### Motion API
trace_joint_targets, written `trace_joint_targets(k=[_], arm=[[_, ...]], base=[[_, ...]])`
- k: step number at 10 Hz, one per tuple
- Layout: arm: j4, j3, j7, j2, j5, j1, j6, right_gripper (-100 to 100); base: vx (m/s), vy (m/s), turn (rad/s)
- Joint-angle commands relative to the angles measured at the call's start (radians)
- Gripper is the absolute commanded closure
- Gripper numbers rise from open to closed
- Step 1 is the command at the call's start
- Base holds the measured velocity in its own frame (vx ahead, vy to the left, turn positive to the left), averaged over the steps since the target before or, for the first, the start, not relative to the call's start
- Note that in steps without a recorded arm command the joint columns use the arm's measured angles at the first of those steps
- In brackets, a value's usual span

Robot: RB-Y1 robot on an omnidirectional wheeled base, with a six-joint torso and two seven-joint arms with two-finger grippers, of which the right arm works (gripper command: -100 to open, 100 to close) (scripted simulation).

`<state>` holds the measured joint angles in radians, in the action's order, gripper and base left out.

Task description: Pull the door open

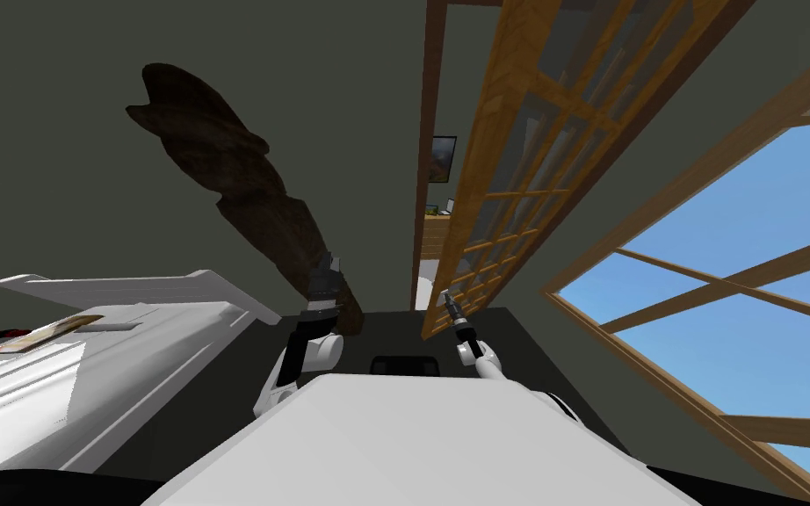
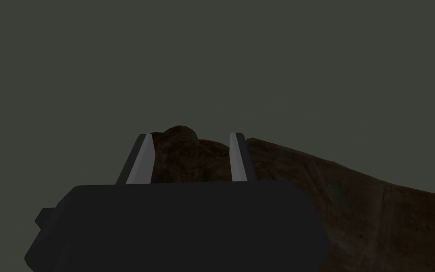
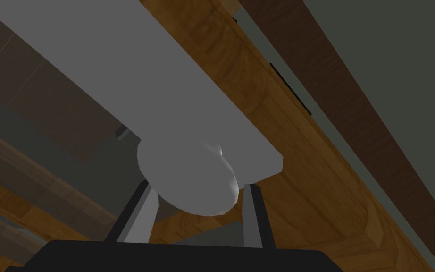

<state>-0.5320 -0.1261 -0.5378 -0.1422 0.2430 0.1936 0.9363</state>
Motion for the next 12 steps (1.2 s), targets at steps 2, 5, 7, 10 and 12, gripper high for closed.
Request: trace_joint_targets(k=[2, 5, 7, 10, 12], arm=[[0.022, 0.015, 0.035, 0.018, -0.001, 0.003, 0.006, 100], [0.016, 0.015, 0.035, 0.018, -0.001, 0.003, 0.006, 100], [0.024, 0.019, 0.101, 0.013, -0.025, 0.002, 0.005, 100], [0.026, 0.021, 0.158, 0.011, -0.038, 0.001, 0.005, 100], [0.028, 0.024, 0.199, 0.008, -0.051, 0.001, 0.005, 100]], base=[[-0.024, -0.030, 0.047], [-0.005, 0.005, -0.016], [-0.036, -0.042, 0.157], [-0.033, -0.037, 0.060], [-0.030, -0.035, 0.080]])
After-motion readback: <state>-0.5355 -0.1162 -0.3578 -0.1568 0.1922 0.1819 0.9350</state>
